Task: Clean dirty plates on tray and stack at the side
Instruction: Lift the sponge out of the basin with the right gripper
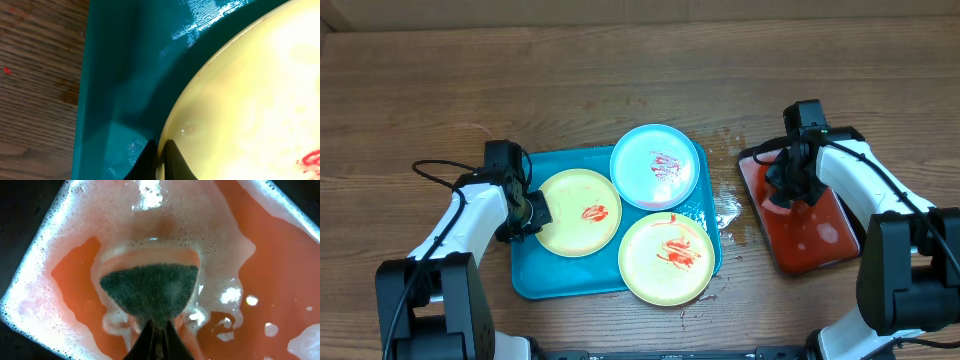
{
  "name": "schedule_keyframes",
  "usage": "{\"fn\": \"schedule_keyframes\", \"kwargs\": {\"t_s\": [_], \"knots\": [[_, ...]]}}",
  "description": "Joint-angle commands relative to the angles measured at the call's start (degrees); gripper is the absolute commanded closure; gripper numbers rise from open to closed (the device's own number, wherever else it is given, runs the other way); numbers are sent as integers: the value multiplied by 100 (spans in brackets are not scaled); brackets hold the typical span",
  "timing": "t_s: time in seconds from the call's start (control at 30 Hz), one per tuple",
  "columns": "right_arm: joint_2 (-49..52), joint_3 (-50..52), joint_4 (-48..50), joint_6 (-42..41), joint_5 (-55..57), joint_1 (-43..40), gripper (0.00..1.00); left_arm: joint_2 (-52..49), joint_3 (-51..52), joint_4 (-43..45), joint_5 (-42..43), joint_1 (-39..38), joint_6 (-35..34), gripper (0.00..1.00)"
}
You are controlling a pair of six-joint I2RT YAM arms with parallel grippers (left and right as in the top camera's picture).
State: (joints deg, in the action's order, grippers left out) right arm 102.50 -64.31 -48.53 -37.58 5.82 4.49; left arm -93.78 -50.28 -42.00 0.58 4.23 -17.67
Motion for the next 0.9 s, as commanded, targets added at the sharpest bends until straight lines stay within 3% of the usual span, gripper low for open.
{"fn": "schedule_keyframes", "kwargs": {"t_s": [0.0, 0.37, 0.87], "knots": [[-114, -42, -2, 328, 184, -39, 96, -74, 39, 9, -201, 24, -37, 96], [-1650, -262, -232, 905, 986, -33, 96, -74, 39, 72, -203, 24, -37, 96], [-3077, -262, -341, 960, 3727, 581, 96, -74, 39, 184, -201, 24, -57, 96]]}}
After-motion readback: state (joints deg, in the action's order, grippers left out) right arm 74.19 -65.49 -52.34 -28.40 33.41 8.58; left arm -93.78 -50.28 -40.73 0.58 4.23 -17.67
